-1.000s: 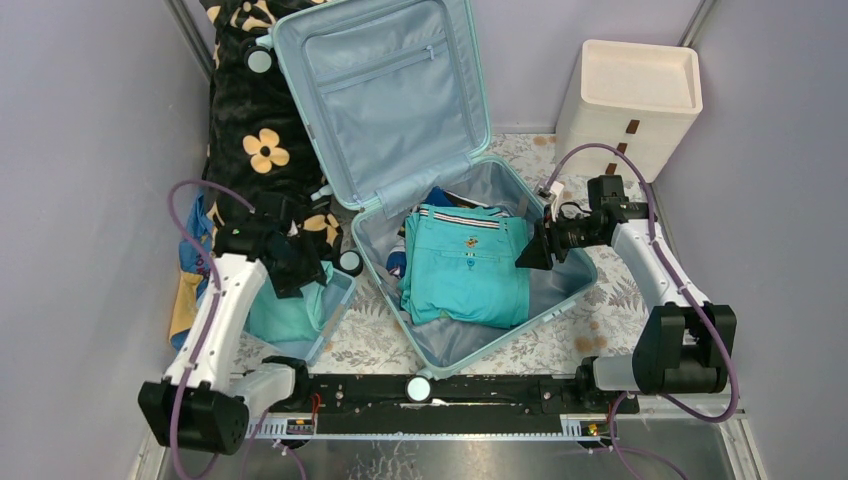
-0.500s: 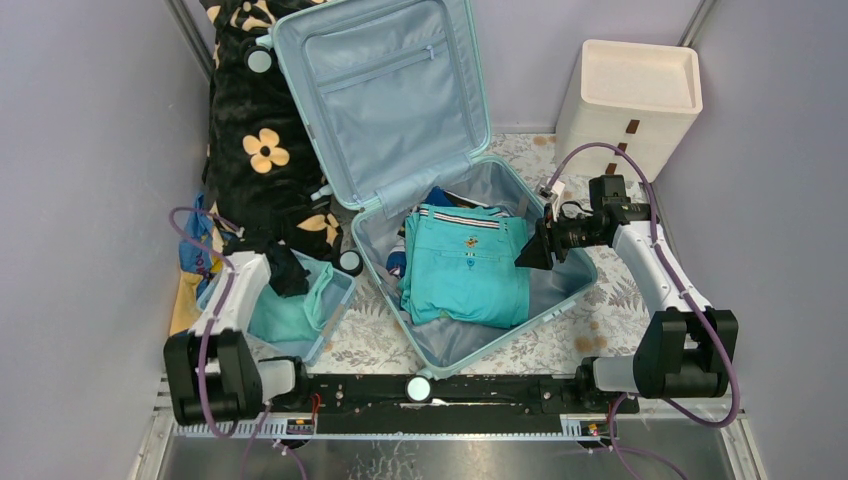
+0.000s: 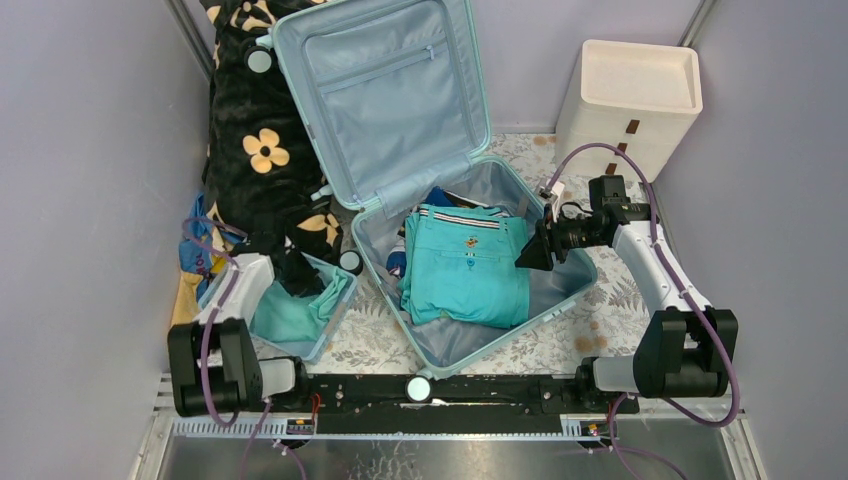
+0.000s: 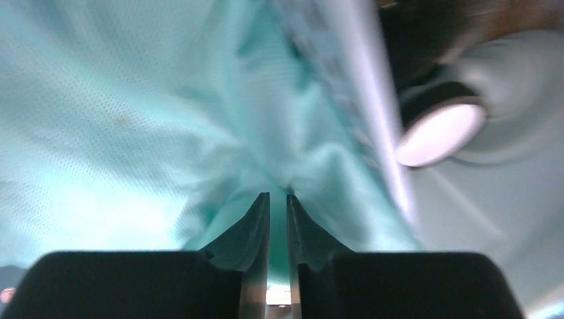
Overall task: Open, take out, and arrange the luggage
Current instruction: Adjust the clothes in the bin.
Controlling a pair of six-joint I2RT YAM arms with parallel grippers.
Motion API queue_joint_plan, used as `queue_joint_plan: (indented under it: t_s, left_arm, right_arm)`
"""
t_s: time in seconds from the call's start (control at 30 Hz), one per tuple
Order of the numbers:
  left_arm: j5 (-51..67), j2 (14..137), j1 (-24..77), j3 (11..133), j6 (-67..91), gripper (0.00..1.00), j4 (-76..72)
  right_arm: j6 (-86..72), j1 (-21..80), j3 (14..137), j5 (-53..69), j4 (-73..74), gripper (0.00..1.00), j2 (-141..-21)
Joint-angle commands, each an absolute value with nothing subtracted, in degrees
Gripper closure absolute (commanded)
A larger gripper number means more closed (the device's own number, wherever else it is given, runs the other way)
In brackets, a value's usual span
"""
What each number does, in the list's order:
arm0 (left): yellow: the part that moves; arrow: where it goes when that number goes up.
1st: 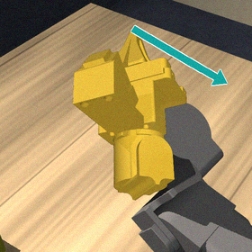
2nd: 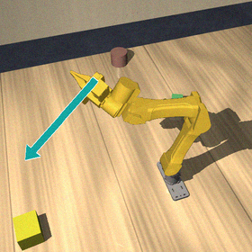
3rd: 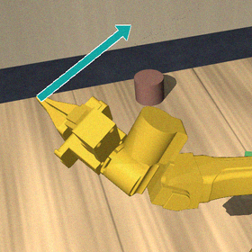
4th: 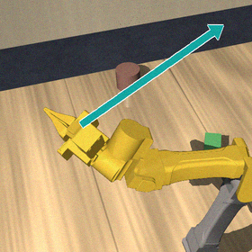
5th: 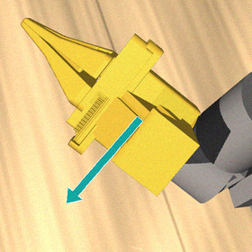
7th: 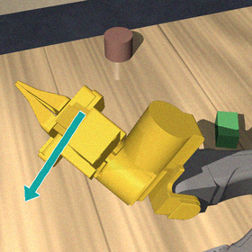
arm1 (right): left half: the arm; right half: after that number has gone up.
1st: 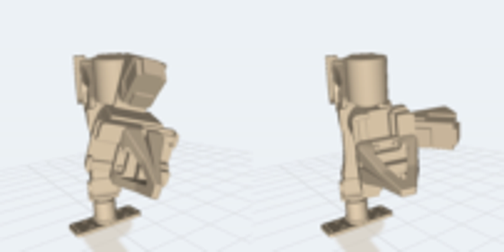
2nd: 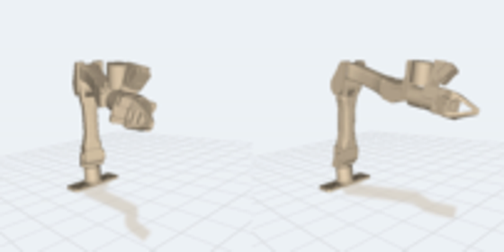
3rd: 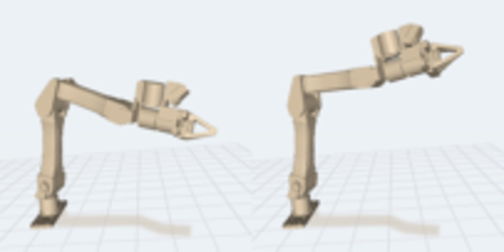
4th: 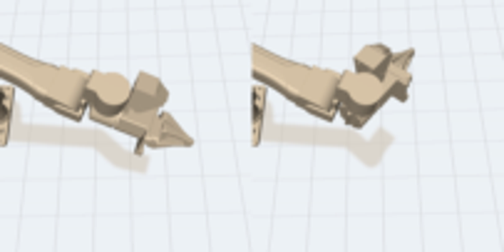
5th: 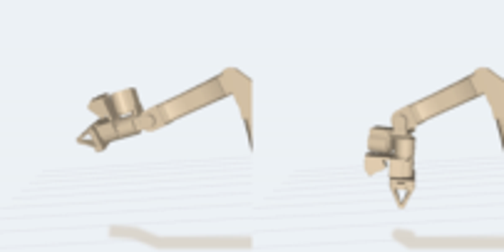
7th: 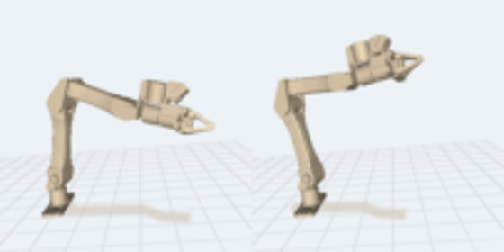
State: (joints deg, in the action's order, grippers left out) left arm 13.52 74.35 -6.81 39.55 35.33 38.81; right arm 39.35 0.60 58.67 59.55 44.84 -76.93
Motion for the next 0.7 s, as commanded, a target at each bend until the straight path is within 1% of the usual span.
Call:
queue_joint_plan:
  t_s: [0.0,0.13,0.3,0.43,0.53,0.67]
  left_arm:
    - [12.06,67.62,-6.64,47.10,35.43,0.78,43.02]
    - [10.93,64.30,-6.65,49.30,33.50,0.75,46.82]
    - [4.54,63.63,-6.85,47.25,33.36,0.75,48.61]
    - [0.32,68.11,-6.77,46.56,35.04,0.85,51.91]
    - [-1.01,68.24,-5.40,45.58,36.74,0.90,51.31]
    - [-4.73,72.26,-2.13,45.00,39.13,0.90,51.10]
  right_arm:
    - [41.95,0.33,59.58,61.79,46.91,0.43,-77.17]
    - [42.77,0.34,59.43,62.47,47.11,0.43,-76.68]
    - [43.07,0.34,59.41,63.09,47.22,0.43,-76.30]
    - [43.23,0.35,59.34,63.19,47.36,0.43,-76.21]
    - [43.33,0.31,59.41,63.24,47.29,0.43,-75.94]
    - [43.71,0.35,59.50,63.53,47.69,0.43,-75.62]
